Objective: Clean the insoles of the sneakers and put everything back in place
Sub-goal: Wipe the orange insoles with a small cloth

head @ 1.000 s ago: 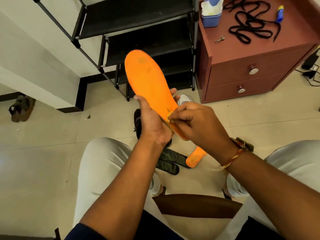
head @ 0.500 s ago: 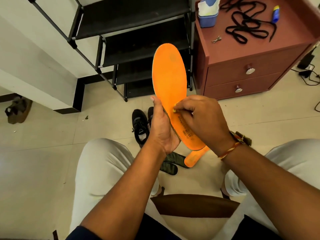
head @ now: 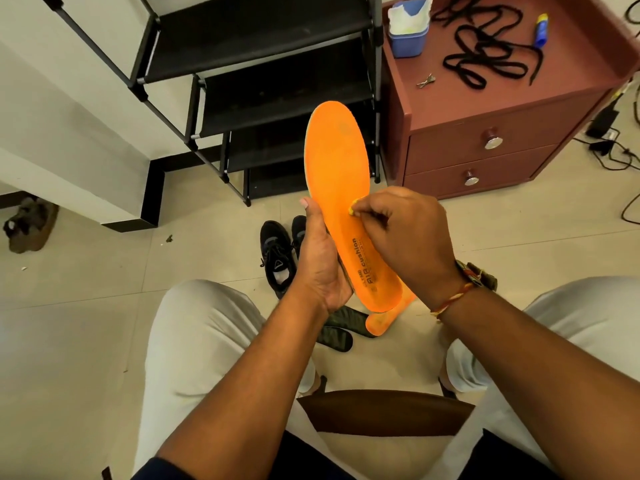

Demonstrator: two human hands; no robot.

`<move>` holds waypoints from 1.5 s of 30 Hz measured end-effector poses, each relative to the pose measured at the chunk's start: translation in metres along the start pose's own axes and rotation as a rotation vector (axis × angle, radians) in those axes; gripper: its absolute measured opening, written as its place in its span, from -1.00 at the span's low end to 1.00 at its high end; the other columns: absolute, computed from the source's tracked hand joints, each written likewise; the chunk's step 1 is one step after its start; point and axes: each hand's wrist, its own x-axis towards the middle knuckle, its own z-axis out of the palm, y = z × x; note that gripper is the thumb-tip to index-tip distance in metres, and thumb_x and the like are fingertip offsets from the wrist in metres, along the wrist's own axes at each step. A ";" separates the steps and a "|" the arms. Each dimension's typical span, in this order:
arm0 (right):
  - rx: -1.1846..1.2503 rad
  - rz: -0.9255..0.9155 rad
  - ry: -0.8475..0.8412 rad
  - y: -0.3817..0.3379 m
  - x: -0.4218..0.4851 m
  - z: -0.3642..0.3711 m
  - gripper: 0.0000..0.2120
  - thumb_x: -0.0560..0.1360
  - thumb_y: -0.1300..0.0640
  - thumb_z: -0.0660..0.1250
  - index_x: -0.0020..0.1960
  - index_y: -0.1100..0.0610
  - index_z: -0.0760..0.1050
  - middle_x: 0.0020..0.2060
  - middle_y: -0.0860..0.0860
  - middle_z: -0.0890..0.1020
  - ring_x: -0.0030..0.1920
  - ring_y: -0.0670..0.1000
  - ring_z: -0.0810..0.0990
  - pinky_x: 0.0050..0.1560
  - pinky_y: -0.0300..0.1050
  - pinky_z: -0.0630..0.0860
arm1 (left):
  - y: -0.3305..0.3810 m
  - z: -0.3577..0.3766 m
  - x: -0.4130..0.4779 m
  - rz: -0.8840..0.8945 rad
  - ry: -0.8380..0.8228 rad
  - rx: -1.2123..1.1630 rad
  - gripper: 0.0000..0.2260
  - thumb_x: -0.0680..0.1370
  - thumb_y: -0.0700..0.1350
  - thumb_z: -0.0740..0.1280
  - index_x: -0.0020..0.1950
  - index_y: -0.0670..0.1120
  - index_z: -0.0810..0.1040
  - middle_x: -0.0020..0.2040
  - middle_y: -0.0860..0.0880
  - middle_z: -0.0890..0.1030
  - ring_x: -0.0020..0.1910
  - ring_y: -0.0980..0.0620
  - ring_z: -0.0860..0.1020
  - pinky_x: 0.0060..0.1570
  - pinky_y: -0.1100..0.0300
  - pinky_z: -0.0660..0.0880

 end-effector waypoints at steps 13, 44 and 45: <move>0.031 0.031 0.004 -0.018 0.000 0.002 -0.80 0.54 0.12 0.40 0.09 0.03 0.41 -0.15 -0.09 0.69 -0.12 -0.01 0.66 -0.20 0.01 0.61 | -0.007 0.002 -0.004 -0.030 0.027 0.041 -0.36 0.61 0.38 -0.08 0.30 0.01 0.57 0.27 -0.18 0.63 0.31 -0.19 0.56 0.32 -0.15 0.47; 0.249 0.163 0.045 -0.020 0.004 -0.004 -0.73 0.50 0.10 0.47 0.08 0.04 0.41 -0.15 -0.11 0.68 -0.08 -0.18 0.67 -0.09 -0.17 0.64 | -0.009 0.007 -0.009 -0.069 0.004 0.209 -0.44 0.64 0.31 -0.04 0.05 0.12 0.72 0.18 -0.09 0.68 0.19 -0.08 0.61 0.33 -0.16 0.44; 0.233 0.163 0.058 -0.016 0.006 -0.005 -0.73 0.50 0.11 0.47 0.08 0.06 0.41 -0.14 -0.11 0.68 -0.07 -0.17 0.67 -0.08 -0.20 0.64 | -0.009 0.008 -0.009 -0.071 0.003 0.236 -0.46 0.62 0.33 -0.02 0.07 0.14 0.71 0.17 -0.10 0.68 0.16 -0.12 0.59 0.27 -0.18 0.46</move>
